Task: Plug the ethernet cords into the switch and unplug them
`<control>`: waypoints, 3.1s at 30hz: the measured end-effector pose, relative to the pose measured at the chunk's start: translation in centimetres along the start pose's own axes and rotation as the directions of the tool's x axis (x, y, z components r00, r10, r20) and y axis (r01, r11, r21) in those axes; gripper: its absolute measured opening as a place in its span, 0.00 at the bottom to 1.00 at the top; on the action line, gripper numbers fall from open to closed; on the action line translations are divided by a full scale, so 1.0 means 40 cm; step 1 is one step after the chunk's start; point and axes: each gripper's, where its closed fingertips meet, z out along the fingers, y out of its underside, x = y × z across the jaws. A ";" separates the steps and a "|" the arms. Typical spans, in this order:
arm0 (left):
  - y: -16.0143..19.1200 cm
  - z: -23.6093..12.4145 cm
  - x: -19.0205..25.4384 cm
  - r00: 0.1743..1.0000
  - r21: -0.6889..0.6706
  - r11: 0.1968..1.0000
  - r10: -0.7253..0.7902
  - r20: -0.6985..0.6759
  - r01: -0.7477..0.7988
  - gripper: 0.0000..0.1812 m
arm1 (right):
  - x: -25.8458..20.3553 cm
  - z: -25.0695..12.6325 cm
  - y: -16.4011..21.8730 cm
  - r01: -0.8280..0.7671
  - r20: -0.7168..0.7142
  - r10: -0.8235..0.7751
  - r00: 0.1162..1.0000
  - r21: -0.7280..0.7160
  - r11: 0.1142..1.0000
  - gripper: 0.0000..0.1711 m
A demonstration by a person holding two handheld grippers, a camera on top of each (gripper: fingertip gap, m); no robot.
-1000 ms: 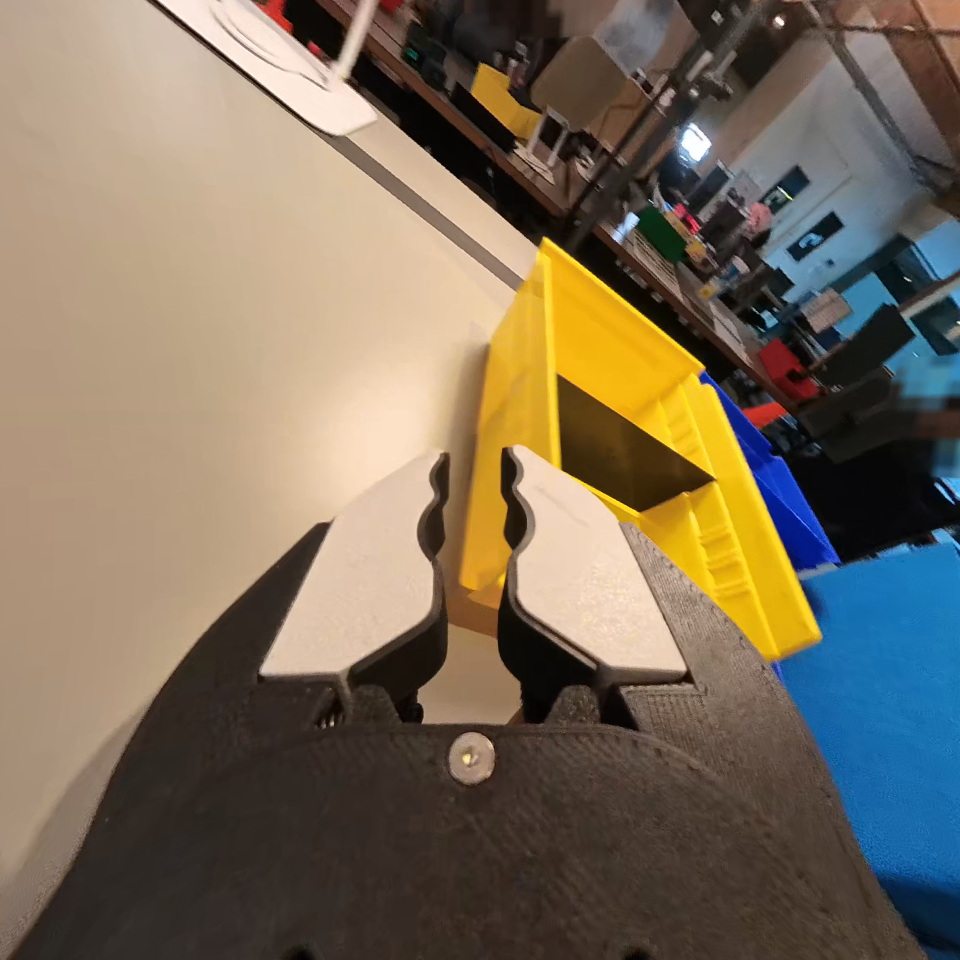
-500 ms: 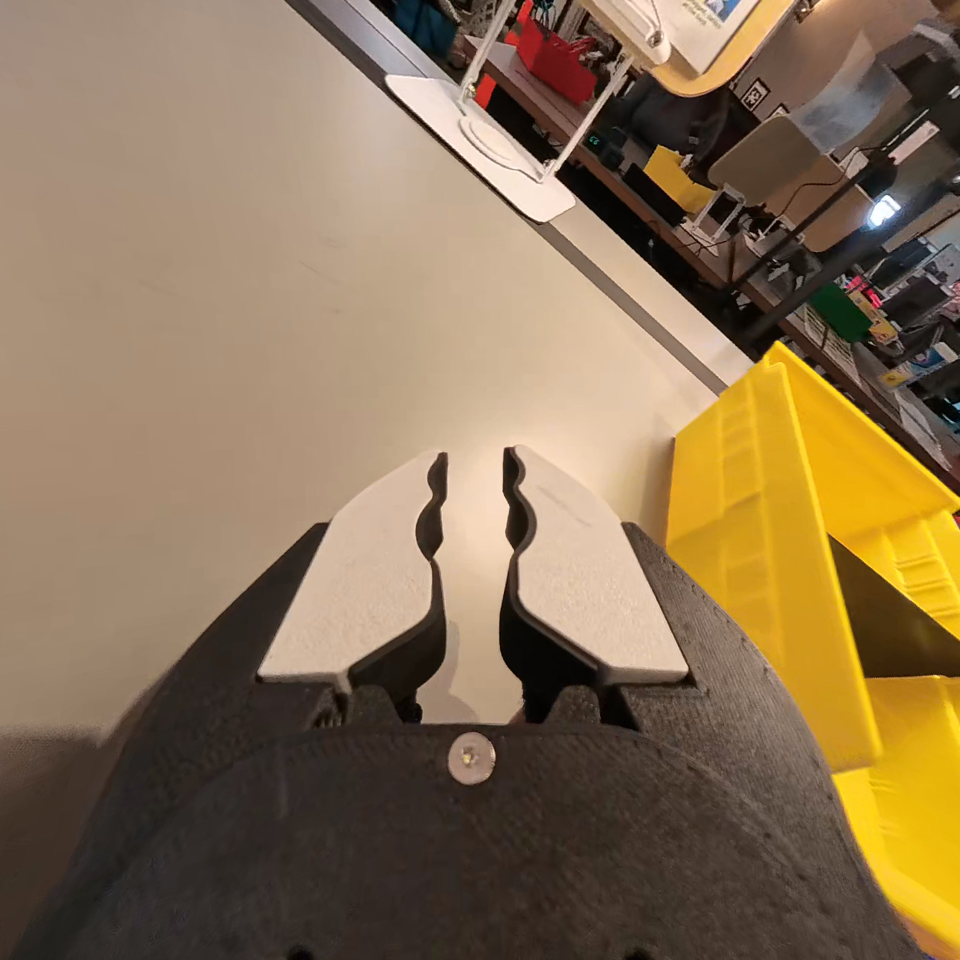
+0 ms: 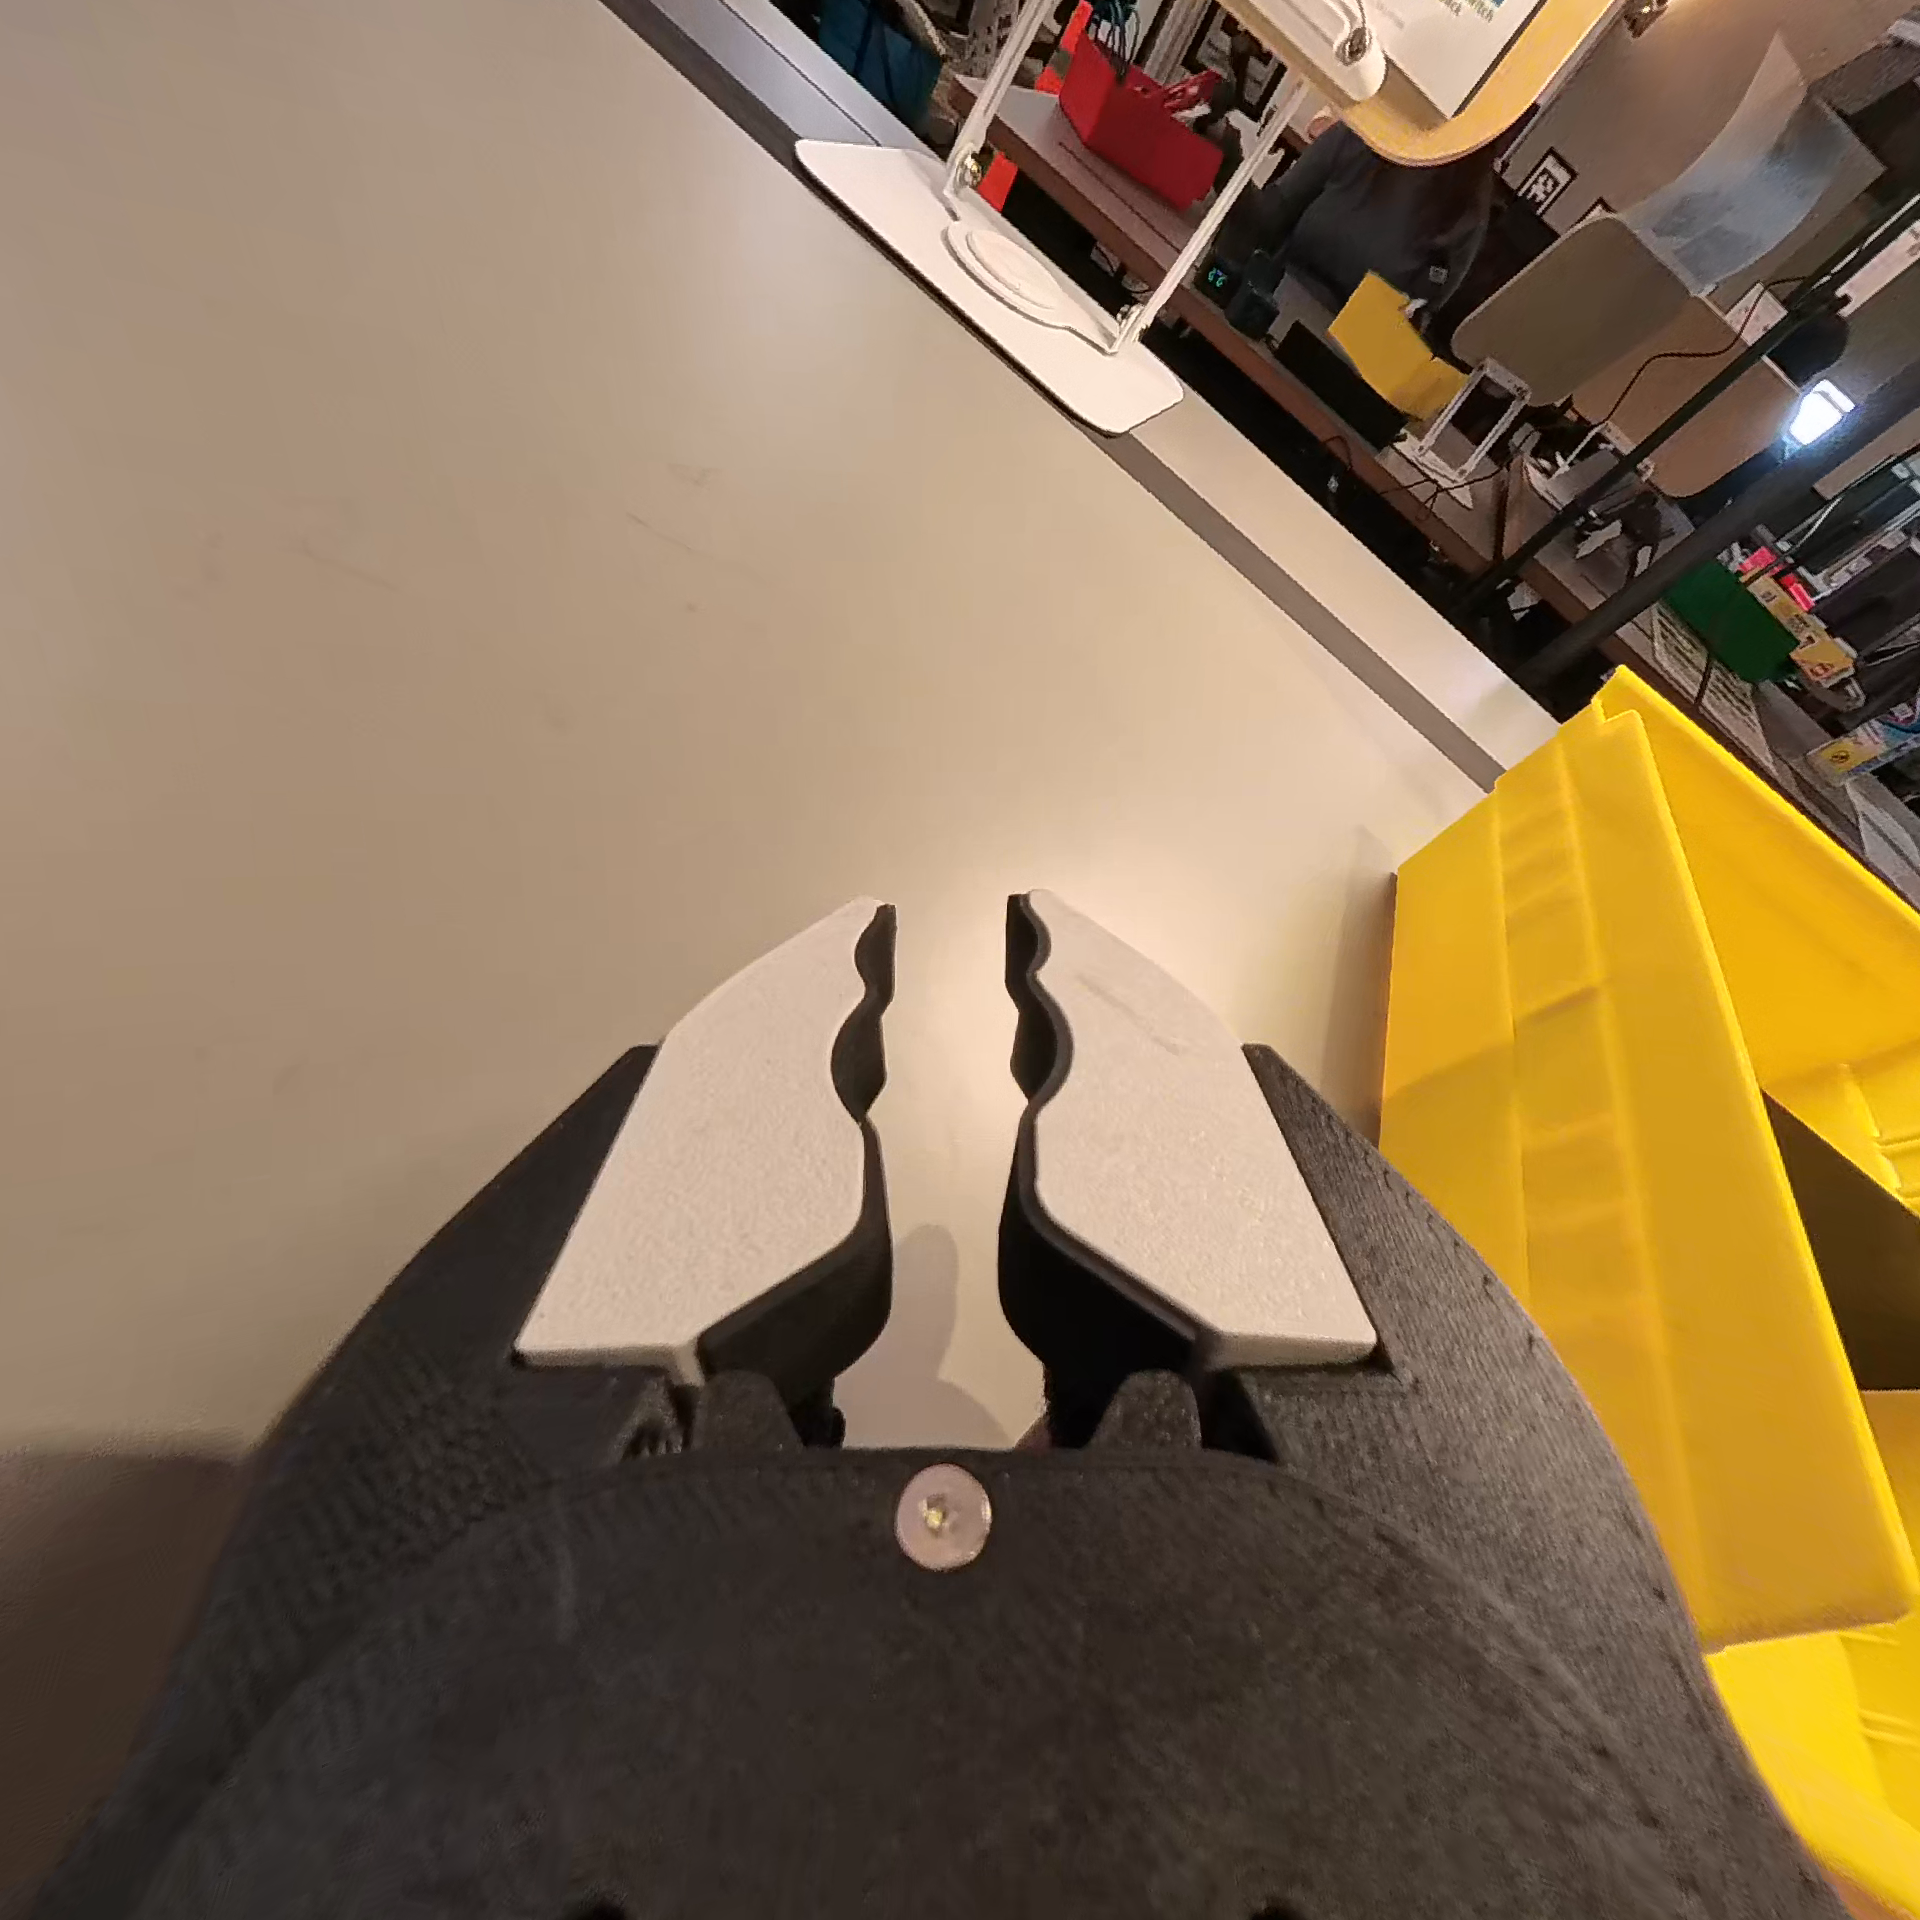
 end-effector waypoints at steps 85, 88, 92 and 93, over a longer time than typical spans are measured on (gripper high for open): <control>-1.078 -0.455 0.131 -0.069 -0.175 -0.561 0.204 -0.977 0.809 0.01 | -0.287 0.283 -0.568 -0.930 0.874 0.453 0.178 -0.002 0.369 0.40; -1.066 -0.469 0.129 -0.029 -0.154 -0.552 0.228 -0.973 0.820 0.00 | -0.291 0.258 -0.577 -0.907 0.896 0.409 0.173 -0.018 0.422 0.44; -1.002 -0.480 0.082 0.219 0.059 -0.618 0.186 -0.958 0.784 0.00 | -0.223 0.217 -0.566 -0.830 0.844 0.377 0.382 0.134 0.541 0.37; -0.997 -0.471 0.088 0.278 0.135 -0.591 0.158 -0.947 0.795 0.00 | -0.204 0.220 -0.547 -0.783 0.806 0.362 0.468 0.188 0.593 0.34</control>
